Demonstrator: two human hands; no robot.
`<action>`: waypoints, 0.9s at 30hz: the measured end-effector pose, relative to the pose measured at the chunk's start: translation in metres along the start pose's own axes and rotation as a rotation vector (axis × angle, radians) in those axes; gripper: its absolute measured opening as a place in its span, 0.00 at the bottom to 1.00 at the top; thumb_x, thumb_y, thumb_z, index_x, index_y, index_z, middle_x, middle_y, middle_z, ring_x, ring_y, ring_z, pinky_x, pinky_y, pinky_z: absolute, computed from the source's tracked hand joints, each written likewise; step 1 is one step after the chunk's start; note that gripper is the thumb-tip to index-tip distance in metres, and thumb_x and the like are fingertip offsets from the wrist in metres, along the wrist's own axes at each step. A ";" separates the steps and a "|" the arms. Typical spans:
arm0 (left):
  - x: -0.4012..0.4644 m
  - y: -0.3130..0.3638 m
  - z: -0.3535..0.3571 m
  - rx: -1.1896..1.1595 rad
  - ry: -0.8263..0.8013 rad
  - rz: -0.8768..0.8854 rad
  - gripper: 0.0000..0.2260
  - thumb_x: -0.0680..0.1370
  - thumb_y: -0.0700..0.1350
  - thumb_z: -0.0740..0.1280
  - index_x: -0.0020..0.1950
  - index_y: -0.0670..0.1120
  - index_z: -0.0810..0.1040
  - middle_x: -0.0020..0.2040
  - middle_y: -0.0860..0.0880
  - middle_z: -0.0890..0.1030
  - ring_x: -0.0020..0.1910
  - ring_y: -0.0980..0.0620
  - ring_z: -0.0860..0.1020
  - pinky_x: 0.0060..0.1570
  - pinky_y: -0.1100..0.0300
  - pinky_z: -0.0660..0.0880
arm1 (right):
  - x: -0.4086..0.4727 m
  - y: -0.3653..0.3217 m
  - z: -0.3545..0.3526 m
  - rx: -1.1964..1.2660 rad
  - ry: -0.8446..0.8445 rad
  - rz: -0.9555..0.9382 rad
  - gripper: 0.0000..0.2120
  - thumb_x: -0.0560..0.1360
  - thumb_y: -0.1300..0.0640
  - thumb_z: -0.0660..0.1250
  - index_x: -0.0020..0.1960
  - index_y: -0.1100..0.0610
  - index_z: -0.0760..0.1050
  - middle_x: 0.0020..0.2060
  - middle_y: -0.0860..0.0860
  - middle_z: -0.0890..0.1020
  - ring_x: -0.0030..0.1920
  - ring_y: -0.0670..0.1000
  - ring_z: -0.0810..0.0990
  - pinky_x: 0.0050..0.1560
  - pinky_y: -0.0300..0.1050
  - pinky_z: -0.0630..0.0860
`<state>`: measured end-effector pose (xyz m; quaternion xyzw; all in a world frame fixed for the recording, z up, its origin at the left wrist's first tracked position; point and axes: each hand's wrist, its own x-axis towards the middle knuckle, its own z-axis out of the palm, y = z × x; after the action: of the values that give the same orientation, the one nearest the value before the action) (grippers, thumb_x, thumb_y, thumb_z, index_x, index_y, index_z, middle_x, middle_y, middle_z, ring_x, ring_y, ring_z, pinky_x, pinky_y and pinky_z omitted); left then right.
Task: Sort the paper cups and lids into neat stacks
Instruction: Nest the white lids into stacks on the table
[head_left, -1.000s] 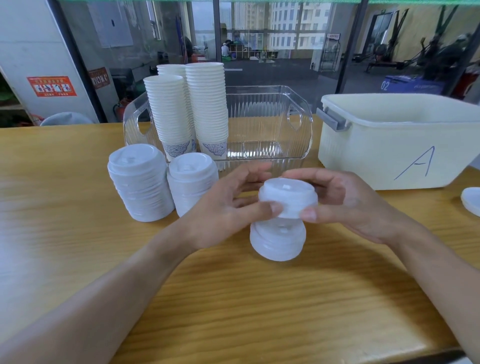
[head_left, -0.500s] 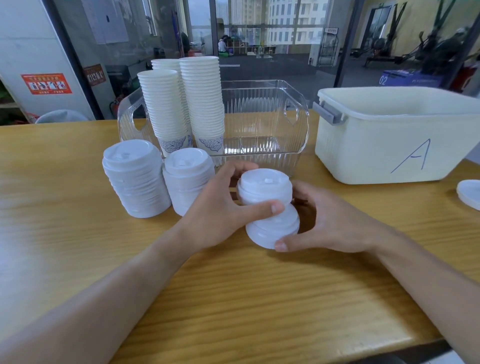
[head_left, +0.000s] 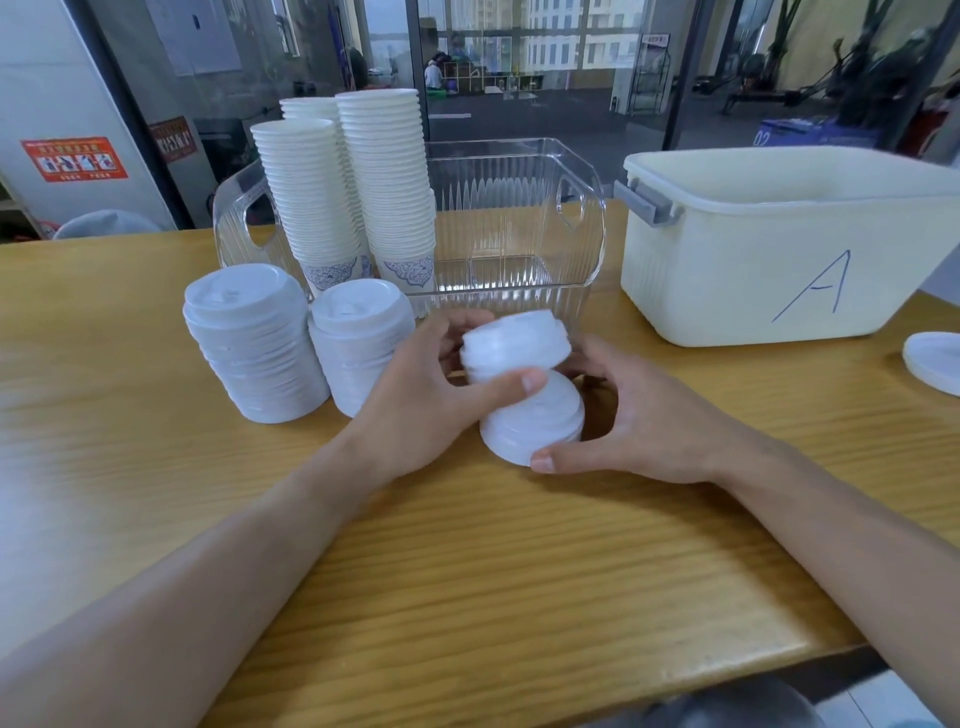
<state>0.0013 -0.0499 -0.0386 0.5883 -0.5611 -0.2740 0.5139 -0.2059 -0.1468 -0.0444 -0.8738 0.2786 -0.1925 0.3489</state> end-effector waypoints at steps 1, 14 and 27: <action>0.000 0.002 0.000 -0.036 0.013 -0.008 0.31 0.66 0.55 0.79 0.66 0.51 0.75 0.59 0.53 0.84 0.58 0.59 0.83 0.59 0.60 0.80 | 0.000 0.001 -0.001 -0.003 -0.002 0.001 0.47 0.61 0.42 0.86 0.74 0.36 0.66 0.64 0.35 0.80 0.66 0.35 0.75 0.72 0.45 0.71; 0.001 -0.010 -0.004 0.134 -0.234 -0.011 0.42 0.63 0.57 0.82 0.75 0.55 0.69 0.67 0.58 0.77 0.67 0.62 0.77 0.70 0.55 0.75 | 0.001 0.005 -0.003 -0.044 -0.005 0.030 0.52 0.60 0.36 0.84 0.78 0.37 0.62 0.69 0.33 0.74 0.70 0.32 0.70 0.74 0.42 0.68; 0.001 -0.005 -0.004 0.014 -0.170 -0.001 0.26 0.71 0.53 0.79 0.68 0.52 0.78 0.63 0.55 0.83 0.63 0.57 0.80 0.63 0.58 0.78 | 0.000 -0.005 -0.006 0.116 0.000 -0.013 0.29 0.67 0.43 0.79 0.67 0.42 0.76 0.58 0.36 0.84 0.59 0.39 0.82 0.58 0.33 0.76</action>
<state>0.0070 -0.0510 -0.0414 0.5667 -0.6044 -0.3194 0.4599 -0.2070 -0.1465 -0.0368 -0.8539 0.2613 -0.2107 0.3978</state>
